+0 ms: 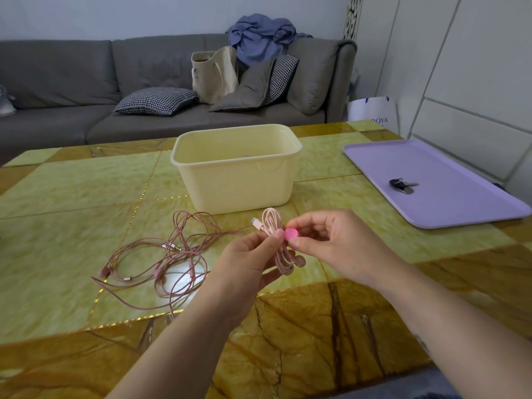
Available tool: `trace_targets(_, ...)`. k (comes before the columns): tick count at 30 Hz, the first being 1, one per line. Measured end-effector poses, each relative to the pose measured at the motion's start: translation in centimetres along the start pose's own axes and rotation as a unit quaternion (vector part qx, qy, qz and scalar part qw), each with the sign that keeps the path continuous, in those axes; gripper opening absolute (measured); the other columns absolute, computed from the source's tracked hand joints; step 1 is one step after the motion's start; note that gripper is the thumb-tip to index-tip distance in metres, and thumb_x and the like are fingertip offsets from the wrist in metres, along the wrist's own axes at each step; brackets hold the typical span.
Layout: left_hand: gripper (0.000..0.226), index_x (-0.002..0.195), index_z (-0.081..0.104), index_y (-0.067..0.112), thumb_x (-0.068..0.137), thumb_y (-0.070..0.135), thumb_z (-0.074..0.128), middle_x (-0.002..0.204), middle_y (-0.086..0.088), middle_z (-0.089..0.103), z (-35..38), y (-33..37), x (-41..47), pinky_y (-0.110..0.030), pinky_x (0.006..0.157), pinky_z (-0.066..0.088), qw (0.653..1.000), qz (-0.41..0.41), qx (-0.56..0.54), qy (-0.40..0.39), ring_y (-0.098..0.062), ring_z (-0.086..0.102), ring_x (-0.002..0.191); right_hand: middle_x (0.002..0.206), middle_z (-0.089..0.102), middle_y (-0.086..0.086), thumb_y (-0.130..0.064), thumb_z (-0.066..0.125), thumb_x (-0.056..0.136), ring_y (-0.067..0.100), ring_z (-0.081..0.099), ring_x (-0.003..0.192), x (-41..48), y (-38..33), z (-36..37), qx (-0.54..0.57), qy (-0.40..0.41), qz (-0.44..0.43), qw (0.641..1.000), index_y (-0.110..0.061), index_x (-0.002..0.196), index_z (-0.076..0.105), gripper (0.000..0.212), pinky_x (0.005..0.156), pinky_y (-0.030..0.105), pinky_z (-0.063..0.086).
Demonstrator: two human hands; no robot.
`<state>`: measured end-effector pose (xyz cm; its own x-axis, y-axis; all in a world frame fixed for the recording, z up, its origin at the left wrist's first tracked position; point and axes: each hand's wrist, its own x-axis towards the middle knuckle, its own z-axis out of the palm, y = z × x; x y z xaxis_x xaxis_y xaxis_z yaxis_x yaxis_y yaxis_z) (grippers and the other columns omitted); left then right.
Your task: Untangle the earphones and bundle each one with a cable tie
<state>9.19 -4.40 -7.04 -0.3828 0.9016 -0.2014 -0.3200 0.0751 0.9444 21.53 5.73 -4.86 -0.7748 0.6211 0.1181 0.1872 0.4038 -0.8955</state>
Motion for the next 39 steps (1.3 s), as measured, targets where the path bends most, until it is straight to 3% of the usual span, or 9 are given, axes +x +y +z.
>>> trace_targets(7, 0.026, 0.106, 0.065, 0.018, 0.092, 0.035, 0.052, 0.097, -0.002, 0.073, -0.9, 1.4, -0.1, -0.04, 0.097, 0.048, 0.989, 0.034, 0.142, 0.035, -0.013, 0.068, 0.094, 0.09, 0.073, 0.003, -0.01, 0.064, 0.086, 0.016, 0.069, 0.083, 0.8, -0.5, 0.5, 0.135, 0.013, 0.037, 0.99, -0.017, 0.099, 0.069, 0.015, 0.078, 0.026, 0.056)
trace_targets(10, 0.019, 0.105, 0.061, 0.033, 0.091, 0.042, 0.053, 0.098, 0.015, 0.066, -3.4, 2.6, 0.1, -0.031, 0.093, 0.047, 0.945, 0.09, 0.298, 0.103, -0.003, 0.063, 0.096, 0.088, 0.073, 0.004, -0.005, 0.061, 0.088, 0.016, 0.068, 0.079, 2.5, -1.3, 0.8, 0.184, 0.079, 0.028, 0.979, -0.018, 0.098, 0.068, 0.017, 0.072, 0.025, 0.054)
trace_targets(13, 0.026, 0.117, 0.056, 0.03, 0.092, 0.038, 0.054, 0.097, 0.021, 0.057, -5.6, 3.6, -0.1, -0.022, 0.078, 0.042, 0.894, 0.106, 0.419, 0.122, 0.0, 0.058, 0.094, 0.085, 0.071, 0.002, -0.001, 0.061, 0.088, 0.01, 0.065, 0.07, 6.2, -2.5, 0.9, 0.193, 0.155, 0.011, 0.969, -0.018, 0.096, 0.068, 0.02, 0.063, 0.021, 0.05)
trace_targets(17, 0.031, 0.122, 0.055, 0.022, 0.093, 0.032, 0.055, 0.099, 0.012, 0.057, -7.7, 3.6, 0.2, -0.024, 0.077, 0.038, 0.858, 0.082, 0.493, 0.116, -0.009, 0.055, 0.093, 0.088, 0.071, 0.001, -0.004, 0.061, 0.088, -0.003, 0.06, 0.062, 12.9, -4.7, 0.9, 0.046, 0.251, -0.049, 0.966, -0.014, 0.101, 0.07, 0.019, 0.054, 0.008, 0.042)
trace_targets(20, 0.035, 0.127, 0.052, 0.021, 0.093, 0.031, 0.055, 0.118, 0.002, 0.057, -9.3, 3.1, 0.6, -0.027, 0.086, 0.042, 0.81, 0.053, 0.574, 0.112, -0.015, 0.054, 0.105, 0.1, 0.072, 0.006, -0.006, 0.059, 0.088, 0.011, 0.065, 0.083, 16.5, -5.1, 1.0, -0.147, 0.26, -0.071, 0.952, -0.009, 0.108, 0.071, 0.023, 0.068, 0.012, 0.041)
trace_targets(26, 0.041, 0.133, 0.047, 0.028, 0.093, 0.029, 0.054, 0.134, -0.002, 0.045, -12.5, 2.9, -0.1, -0.031, 0.096, 0.041, 0.762, -0.018, 0.642, 0.088, -0.022, 0.052, 0.117, 0.12, 0.066, 0.008, 0.002, 0.046, 0.09, 0.021, 0.061, 0.106, 17.0, -3.2, 1.8, -0.267, 0.178, -0.044, 0.946, -0.011, 0.117, 0.067, 0.037, 0.08, 0.017, 0.039)
trace_targets(31, 0.039, 0.127, 0.052, 0.025, 0.09, 0.02, 0.059, 0.135, -0.002, 0.048, -15.3, 2.8, -1.0, -0.035, 0.103, 0.039, 0.737, -0.046, 0.669, 0.086, -0.02, 0.049, 0.121, 0.099, 0.069, 0.002, 0.0, 0.051, 0.09, 0.013, 0.059, 0.082, 11.7, -3.2, 5.0, -0.249, 0.137, -0.142, 0.948, -0.016, 0.097, 0.074, 0.028, 0.069, 0.012, 0.038)
trace_targets(34, 0.027, 0.116, 0.061, 0.02, 0.089, 0.017, 0.056, 0.121, 0.0, 0.058, -15.5, 2.5, -1.7, -0.031, 0.093, 0.043, 0.719, -0.059, 0.688, 0.078, -0.02, 0.051, 0.113, 0.095, 0.068, -0.003, -0.008, 0.056, 0.091, 0.006, 0.057, 0.076, 7.5, -3.3, 8.0, -0.229, -0.024, -0.118, 0.966, -0.02, 0.095, 0.073, 0.021, 0.067, 0.005, 0.041)
trace_targets(39, 0.019, 0.109, 0.062, 0.02, 0.092, 0.02, 0.054, 0.113, 0.003, 0.061, -14.2, 1.7, -1.8, -0.022, 0.075, 0.031, 0.701, -0.035, 0.708, 0.083, -0.016, 0.053, 0.11, 0.143, 0.038, -0.003, -0.029, 0.059, 0.089, 0.013, 0.039, 0.131, 2.9, -1.4, 12.6, -0.346, -0.271, -0.133, 0.888, -0.027, 0.124, 0.06, 0.035, 0.109, 0.028, 0.032)
